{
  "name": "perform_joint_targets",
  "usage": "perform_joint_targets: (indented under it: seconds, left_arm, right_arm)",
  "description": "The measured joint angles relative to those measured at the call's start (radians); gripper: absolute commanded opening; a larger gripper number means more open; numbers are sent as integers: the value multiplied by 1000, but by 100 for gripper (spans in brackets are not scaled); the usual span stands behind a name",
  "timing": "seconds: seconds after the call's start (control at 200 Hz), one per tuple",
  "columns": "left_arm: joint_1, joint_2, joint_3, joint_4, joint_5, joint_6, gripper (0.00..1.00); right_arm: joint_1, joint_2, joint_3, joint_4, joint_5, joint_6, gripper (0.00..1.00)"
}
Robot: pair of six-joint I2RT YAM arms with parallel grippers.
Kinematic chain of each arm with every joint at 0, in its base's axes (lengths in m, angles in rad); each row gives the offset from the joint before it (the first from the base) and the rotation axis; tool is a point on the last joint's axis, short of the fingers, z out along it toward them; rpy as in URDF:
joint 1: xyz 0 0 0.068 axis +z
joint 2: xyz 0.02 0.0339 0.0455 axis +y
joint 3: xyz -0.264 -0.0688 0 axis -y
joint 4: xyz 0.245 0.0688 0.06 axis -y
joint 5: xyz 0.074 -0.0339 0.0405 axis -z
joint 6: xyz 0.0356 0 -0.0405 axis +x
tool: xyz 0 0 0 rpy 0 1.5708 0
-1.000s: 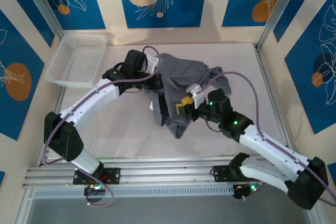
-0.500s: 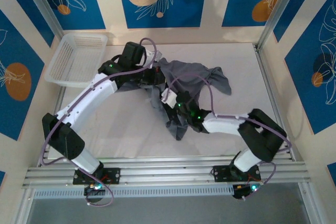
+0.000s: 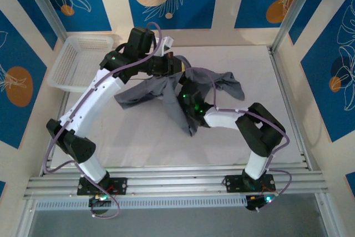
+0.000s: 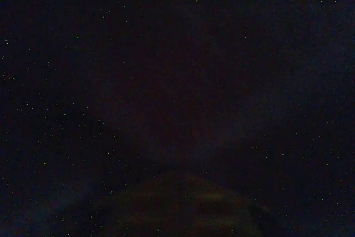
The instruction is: Fold the inside-out t-shirt
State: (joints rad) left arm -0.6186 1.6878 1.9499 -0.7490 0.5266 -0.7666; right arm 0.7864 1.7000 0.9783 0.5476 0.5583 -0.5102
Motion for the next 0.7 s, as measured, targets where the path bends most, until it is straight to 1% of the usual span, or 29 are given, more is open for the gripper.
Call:
perform_joint_targets:
  seconds: [0.06, 0.135, 0.235, 0.335, 0.42, 0.535, 0.63, 0.7]
  left_arm:
    - [0, 16, 29, 34, 0, -27, 0]
    - [-6, 53, 114, 61, -5, -48, 0]
    - [-17, 104, 233, 55, -10, -48, 0]
    - [-29, 148, 313, 50, -7, -48, 0]
    - [-34, 172, 335, 53, 2, -55, 0]
    - [-34, 190, 336, 54, 34, -63, 0]
    - [-35, 200, 341, 58, 64, -62, 0]
    - [-35, 201, 351, 60, 80, -59, 0]
  right_arm:
    - [-23, -1, 69, -66, -42, 91, 0]
    - [-64, 13, 131, -111, -85, 183, 0]
    - [-97, 50, 162, -156, -161, 291, 0]
    - [-100, 98, 165, -240, -264, 396, 0]
    - [-99, 139, 190, -362, -362, 479, 0]
    - [-106, 192, 307, -552, -496, 600, 0]
    - [-127, 222, 403, -618, -589, 691, 0]
    - [-142, 249, 458, -661, -642, 726, 0]
